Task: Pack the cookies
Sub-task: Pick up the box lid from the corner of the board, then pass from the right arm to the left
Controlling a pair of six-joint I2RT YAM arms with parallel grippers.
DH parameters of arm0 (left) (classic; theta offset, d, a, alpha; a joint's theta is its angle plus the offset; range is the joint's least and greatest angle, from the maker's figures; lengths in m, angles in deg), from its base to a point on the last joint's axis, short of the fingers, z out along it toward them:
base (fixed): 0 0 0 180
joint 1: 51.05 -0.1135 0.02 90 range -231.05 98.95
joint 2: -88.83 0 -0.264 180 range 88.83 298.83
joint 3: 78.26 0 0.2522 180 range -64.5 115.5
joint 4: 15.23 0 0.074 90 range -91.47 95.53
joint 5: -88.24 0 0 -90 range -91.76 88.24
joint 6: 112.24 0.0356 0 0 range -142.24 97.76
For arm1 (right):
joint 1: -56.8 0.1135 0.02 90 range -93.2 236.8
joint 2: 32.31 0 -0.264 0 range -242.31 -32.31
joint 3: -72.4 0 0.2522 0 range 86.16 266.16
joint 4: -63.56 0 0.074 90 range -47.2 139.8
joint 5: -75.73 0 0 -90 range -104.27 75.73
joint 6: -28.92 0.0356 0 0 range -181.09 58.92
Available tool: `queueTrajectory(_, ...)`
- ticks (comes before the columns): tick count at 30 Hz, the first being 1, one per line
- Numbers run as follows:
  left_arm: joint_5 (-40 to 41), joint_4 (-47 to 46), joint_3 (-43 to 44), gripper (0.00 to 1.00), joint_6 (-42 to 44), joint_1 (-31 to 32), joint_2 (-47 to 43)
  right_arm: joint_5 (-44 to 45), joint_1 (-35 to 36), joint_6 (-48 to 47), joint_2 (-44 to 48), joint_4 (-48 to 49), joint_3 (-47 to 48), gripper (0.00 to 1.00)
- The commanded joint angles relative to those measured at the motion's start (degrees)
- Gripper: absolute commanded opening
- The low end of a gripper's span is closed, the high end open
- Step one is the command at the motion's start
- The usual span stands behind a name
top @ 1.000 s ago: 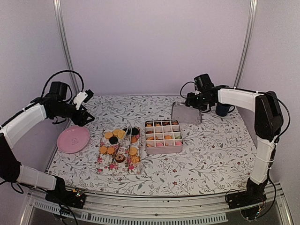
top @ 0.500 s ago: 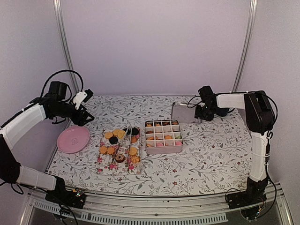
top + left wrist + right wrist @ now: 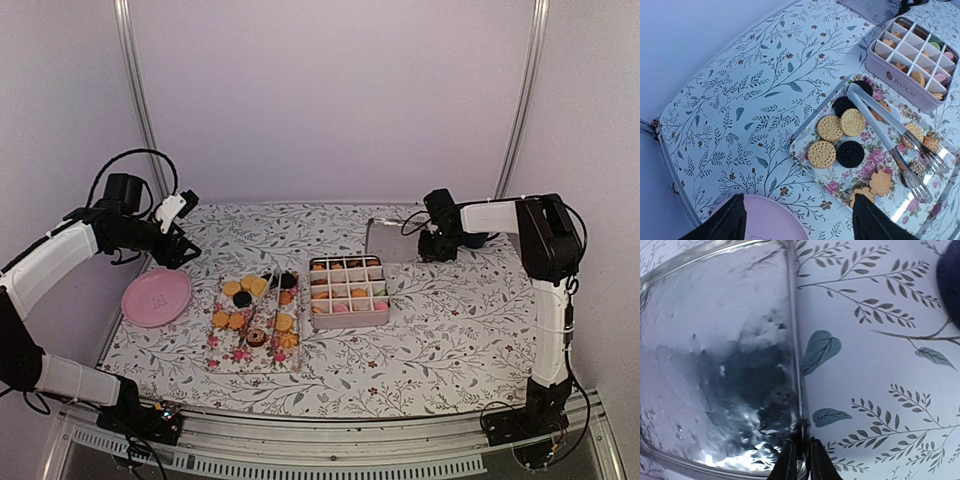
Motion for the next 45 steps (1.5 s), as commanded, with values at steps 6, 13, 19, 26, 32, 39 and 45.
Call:
queueTrajectory(6, -1.99, -1.02, 0.49, 0.73, -0.62, -0.16, 0.18, 2.63, -0.22, 1.51, 3.07, 0.75, -1.94, 0.00)
queueTrajectory(13, -3.35, -0.83, 1.45, 0.73, -1.78, 2.13, 0.91, 3.01, -0.15, 3.86, 11.05, 7.69, -6.97, 0.00)
queueTrajectory(19, -5.89, -1.18, 4.29, 0.73, -5.94, 5.61, 4.07, 5.91, 1.84, 4.58, 18.99, 15.34, -12.32, 0.00)
queueTrajectory(26, -17.63, -2.89, 11.78, 0.73, -16.46, 8.79, 9.78, 8.44, 7.14, 3.69, 27.12, 26.62, -18.72, 0.00)
queueTrajectory(32, -30.39, -12.23, 13.09, 0.87, -30.81, 10.08, 12.34, 7.90, 16.77, 4.88, 29.74, 31.22, -20.39, 0.00)
queueTrajectory(39, -35.18, -19.75, 13.44, 0.85, -41.48, 10.13, 14.12, 9.81, 28.72, 6.63, 27.64, 33.56, -17.53, 0.00)
queueTrajectory(45, -35.45, -23.42, 10.22, 0.76, -45.80, 9.14, 14.43, 10.72, 33.72, 6.61, 25.37, 34.58, -14.35, 0.00)
